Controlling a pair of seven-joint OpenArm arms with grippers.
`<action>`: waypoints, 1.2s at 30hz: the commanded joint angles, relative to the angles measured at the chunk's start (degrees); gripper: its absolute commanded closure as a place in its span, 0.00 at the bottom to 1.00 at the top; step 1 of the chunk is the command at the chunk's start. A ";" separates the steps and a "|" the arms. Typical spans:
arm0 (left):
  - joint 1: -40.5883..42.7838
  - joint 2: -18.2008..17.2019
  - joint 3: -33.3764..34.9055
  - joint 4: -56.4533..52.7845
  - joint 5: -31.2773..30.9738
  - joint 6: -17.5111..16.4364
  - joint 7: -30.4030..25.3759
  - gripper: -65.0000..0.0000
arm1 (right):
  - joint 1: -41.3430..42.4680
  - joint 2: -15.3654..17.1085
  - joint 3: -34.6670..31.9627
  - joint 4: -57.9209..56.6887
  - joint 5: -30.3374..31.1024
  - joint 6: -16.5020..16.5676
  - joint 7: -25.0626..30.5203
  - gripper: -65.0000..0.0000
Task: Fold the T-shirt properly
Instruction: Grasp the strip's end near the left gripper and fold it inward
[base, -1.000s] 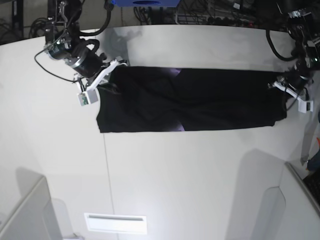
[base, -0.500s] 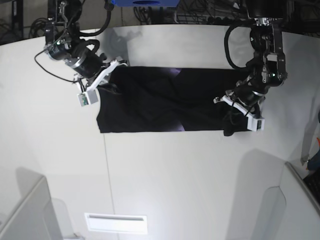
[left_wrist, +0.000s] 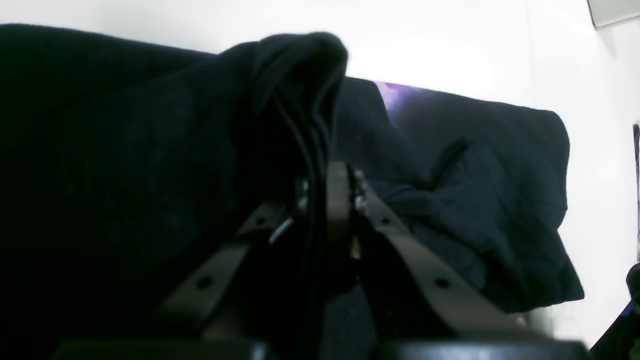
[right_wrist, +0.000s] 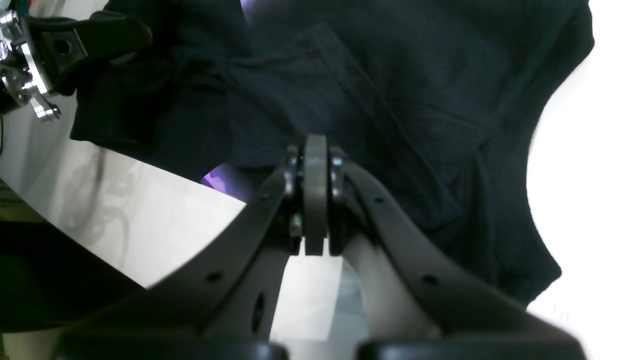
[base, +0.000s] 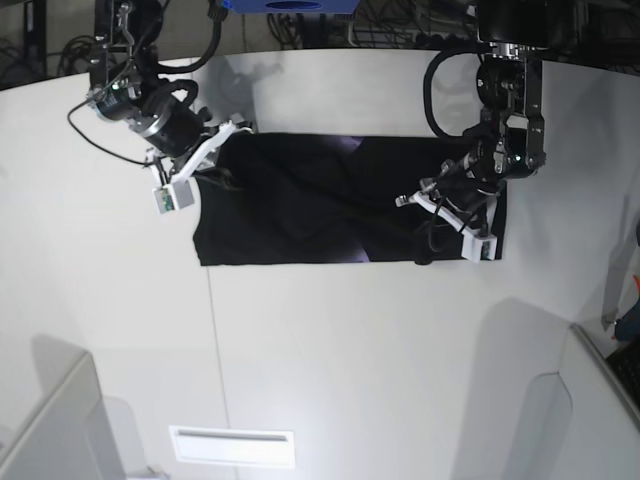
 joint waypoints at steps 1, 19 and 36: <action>-0.63 -0.29 -0.17 0.88 -0.90 -0.40 -0.93 1.00 | 0.42 0.27 0.12 1.16 0.74 0.32 1.11 1.00; -2.22 1.03 -0.78 0.79 -0.90 -0.40 3.91 1.00 | 0.59 0.27 -0.05 1.08 0.74 0.32 1.11 1.00; -2.31 1.11 -0.26 0.79 -0.90 -0.40 3.91 1.00 | 0.59 0.27 -0.05 1.08 0.74 0.32 1.11 1.00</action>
